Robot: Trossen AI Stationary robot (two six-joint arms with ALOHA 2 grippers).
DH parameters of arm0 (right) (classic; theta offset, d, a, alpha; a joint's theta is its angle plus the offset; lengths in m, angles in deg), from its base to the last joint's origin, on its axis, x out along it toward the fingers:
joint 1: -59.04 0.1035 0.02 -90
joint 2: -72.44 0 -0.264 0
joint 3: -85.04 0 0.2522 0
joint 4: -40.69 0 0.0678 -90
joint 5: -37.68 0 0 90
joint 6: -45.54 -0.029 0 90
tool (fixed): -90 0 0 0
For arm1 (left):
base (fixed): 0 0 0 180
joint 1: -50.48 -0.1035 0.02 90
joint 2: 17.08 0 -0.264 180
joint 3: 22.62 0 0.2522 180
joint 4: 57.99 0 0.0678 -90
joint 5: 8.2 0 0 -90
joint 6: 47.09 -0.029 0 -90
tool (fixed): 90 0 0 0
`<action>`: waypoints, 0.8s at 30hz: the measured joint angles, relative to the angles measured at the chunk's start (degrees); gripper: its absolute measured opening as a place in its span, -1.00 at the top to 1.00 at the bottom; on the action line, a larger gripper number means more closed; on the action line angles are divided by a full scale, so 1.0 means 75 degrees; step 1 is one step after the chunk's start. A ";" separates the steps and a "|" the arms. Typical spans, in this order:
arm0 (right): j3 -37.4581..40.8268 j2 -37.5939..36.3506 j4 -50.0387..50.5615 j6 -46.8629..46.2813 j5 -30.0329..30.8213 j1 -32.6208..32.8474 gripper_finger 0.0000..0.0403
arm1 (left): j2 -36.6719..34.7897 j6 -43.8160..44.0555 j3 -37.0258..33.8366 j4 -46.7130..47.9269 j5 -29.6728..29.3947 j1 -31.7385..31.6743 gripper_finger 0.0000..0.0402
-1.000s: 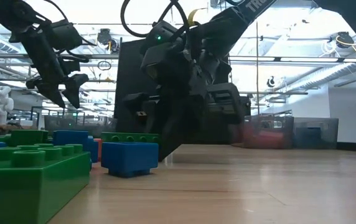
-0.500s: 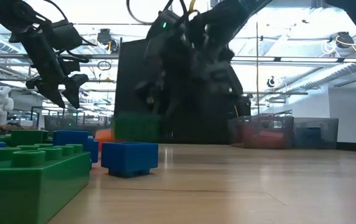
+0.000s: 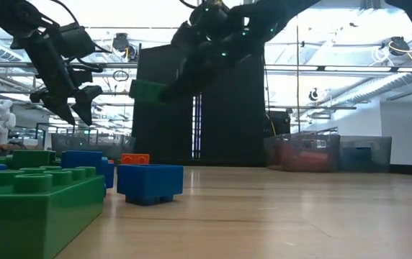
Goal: Sort blocks
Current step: Put the green game piece into the left black bin
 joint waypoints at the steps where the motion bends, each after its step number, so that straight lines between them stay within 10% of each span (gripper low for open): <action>1: 0.0000 0.0000 -0.0320 -0.0339 0.0084 -0.0125 0.68 | 0.0000 0.0000 0.0000 0.0000 0.0000 -0.0003 -0.38; 10: -0.0044 0.0055 -0.2348 -0.1918 0.1360 -0.0902 0.68 | 0.0000 0.0050 0.0000 -0.0029 0.0072 -0.0003 -0.38; 24: -0.1679 0.0058 -0.2290 -0.1767 0.1314 -0.1188 0.68 | -0.0015 0.0673 -0.0006 -0.4779 0.5879 0.0207 -0.38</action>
